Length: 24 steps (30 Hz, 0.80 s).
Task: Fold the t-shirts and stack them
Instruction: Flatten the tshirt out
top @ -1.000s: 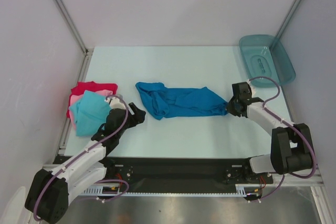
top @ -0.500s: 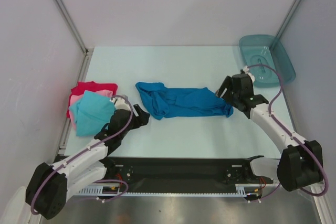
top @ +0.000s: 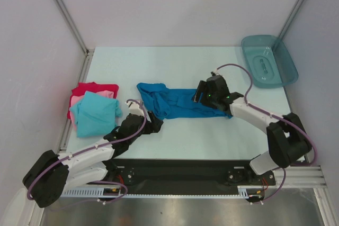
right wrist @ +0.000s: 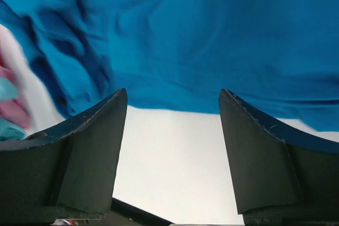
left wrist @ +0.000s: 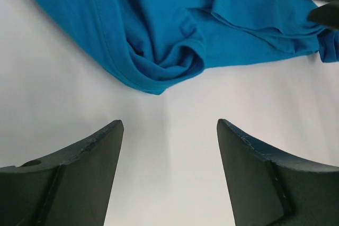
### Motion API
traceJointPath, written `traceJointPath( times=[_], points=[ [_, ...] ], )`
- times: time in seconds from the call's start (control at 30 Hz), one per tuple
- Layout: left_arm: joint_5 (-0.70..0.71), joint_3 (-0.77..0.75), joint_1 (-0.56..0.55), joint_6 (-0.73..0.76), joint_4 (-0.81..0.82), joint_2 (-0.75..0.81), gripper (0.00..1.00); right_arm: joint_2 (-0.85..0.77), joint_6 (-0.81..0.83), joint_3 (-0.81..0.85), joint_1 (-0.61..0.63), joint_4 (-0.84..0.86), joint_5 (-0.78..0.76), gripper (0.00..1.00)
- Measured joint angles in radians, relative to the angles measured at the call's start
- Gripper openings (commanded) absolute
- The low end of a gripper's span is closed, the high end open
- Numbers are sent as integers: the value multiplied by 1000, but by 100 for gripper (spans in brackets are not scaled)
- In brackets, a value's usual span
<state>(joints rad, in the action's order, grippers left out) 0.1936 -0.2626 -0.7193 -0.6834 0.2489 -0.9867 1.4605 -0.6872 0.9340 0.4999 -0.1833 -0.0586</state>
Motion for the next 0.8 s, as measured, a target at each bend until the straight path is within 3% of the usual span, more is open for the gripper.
traceJointPath(
  times=[0.37,0.8],
  points=[
    [31,0,-51,-6,19,-17,77,282,-35,101,161,51,-13,72],
    [42,0,-53,-6,18,-6,77,339,-34,188,167,70,-32,69]
  ],
)
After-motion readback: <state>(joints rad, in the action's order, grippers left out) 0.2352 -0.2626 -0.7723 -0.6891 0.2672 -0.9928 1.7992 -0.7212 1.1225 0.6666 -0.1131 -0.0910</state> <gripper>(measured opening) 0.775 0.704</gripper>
